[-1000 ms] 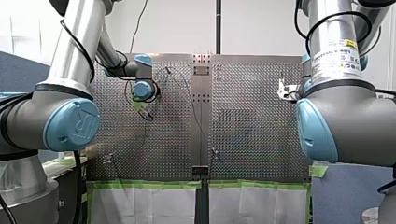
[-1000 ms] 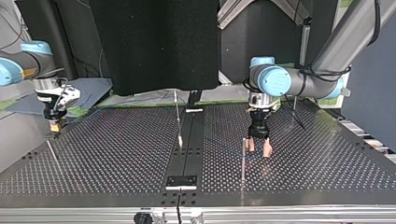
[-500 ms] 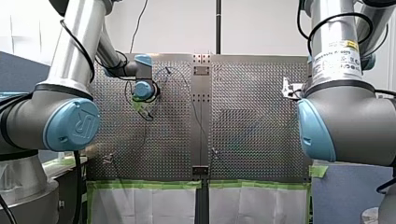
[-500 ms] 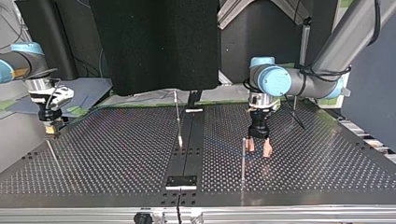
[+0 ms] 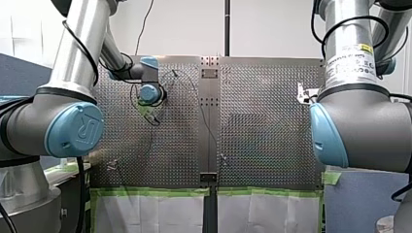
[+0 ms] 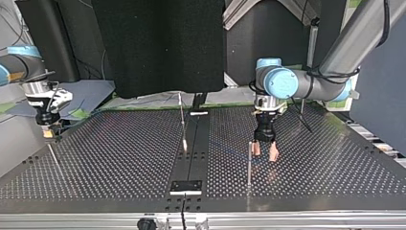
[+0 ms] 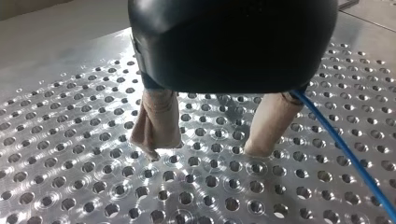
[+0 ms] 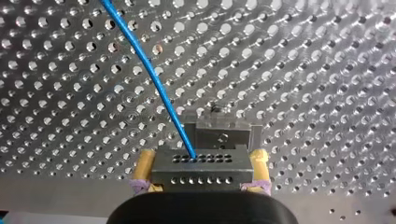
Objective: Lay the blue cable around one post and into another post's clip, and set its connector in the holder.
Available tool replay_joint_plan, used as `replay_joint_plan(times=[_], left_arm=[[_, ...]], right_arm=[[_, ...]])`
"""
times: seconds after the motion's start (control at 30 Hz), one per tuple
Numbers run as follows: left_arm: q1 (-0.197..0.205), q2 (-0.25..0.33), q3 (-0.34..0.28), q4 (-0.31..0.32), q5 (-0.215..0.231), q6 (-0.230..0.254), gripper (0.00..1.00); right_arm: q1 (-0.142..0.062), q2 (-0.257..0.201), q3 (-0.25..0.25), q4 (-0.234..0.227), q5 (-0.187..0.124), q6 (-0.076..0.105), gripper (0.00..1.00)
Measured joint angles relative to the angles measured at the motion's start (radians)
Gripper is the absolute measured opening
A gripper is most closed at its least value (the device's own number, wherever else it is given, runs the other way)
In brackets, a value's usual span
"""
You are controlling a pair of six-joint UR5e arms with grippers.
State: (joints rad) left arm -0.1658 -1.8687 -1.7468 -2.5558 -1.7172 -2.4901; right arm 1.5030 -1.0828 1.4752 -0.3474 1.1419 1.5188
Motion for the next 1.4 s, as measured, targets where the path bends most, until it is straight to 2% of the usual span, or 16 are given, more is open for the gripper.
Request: replay_joint_plan(times=[0.17, 0.33, 0.7, 0.97, 1.4], left_arm=[[-0.001, 0.000, 0.000, 0.000, 0.000, 0.000, 1.00], [-0.001, 0.000, 0.000, 0.000, 0.000, 0.000, 1.00], [-0.001, 0.000, 0.000, 0.000, 0.000, 0.001, 1.00], [-0.001, 0.000, 0.000, -0.001, 0.000, 0.003, 1.00], [0.001, 0.000, 0.001, 0.001, 0.011, 0.004, 1.00]], right_arm=[[-0.002, 0.004, -0.003, -0.016, -0.028, -0.021, 0.00], [-0.002, 0.005, -0.007, -0.029, -0.043, -0.025, 0.00], [-0.016, 0.010, -0.012, -0.036, -0.044, -0.014, 0.00], [-0.020, 0.029, -0.016, -0.058, -0.042, 0.002, 0.00], [-0.005, 0.038, -0.032, -0.054, -0.036, 0.009, 0.00]])
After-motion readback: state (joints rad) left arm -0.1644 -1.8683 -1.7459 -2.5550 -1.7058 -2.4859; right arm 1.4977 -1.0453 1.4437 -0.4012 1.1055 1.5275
